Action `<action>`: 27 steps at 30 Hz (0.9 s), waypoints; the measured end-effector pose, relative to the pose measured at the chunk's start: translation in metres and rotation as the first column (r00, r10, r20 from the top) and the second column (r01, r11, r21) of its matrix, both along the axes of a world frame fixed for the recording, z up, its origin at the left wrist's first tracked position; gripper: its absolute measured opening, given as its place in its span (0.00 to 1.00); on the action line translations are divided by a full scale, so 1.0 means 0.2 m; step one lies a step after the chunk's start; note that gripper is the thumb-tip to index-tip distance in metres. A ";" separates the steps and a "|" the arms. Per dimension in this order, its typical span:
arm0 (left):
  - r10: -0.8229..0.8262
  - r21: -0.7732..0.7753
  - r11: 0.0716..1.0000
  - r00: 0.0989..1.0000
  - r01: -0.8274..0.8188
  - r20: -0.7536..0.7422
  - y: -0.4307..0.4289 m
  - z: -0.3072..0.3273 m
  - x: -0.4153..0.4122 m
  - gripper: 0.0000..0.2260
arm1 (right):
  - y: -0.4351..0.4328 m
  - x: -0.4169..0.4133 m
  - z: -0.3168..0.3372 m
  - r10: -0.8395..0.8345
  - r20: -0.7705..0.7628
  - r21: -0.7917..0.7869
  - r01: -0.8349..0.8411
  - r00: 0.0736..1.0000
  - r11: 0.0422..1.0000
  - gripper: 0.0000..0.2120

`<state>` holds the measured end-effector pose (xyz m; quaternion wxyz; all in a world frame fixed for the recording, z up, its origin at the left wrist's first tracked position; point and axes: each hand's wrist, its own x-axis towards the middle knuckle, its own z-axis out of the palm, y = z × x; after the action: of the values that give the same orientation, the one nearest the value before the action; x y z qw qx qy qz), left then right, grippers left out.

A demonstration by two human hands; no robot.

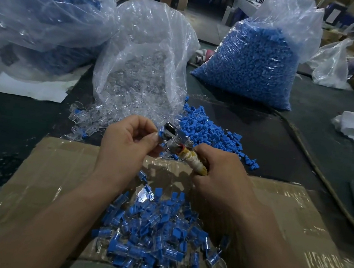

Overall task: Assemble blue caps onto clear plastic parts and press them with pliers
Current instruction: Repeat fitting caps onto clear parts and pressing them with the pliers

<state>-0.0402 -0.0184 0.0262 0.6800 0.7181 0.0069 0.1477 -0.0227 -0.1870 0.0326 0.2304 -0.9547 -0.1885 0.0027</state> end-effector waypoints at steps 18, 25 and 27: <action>-0.237 -0.168 0.962 0.963 0.214 -0.130 0.05 0.08 -0.04 0.03 | -0.06 0.03 0.00 0.008 -0.112 -0.148 -0.025 0.994 0.989 0.15; -0.461 -0.082 0.887 0.859 0.455 -0.223 0.04 0.09 -0.05 0.06 | -0.07 0.03 0.00 0.004 -0.205 -0.171 -0.040 0.979 0.984 0.26; -0.534 -0.041 0.838 0.803 0.543 -0.264 0.04 0.08 -0.05 0.07 | -0.07 0.04 0.00 0.014 -0.195 -0.197 -0.053 0.981 0.979 0.32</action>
<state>-0.0498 -0.0104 0.0420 0.6734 0.7159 -0.1089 -0.1486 -0.0157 -0.2011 0.0328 0.1497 -0.9650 -0.1803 0.1181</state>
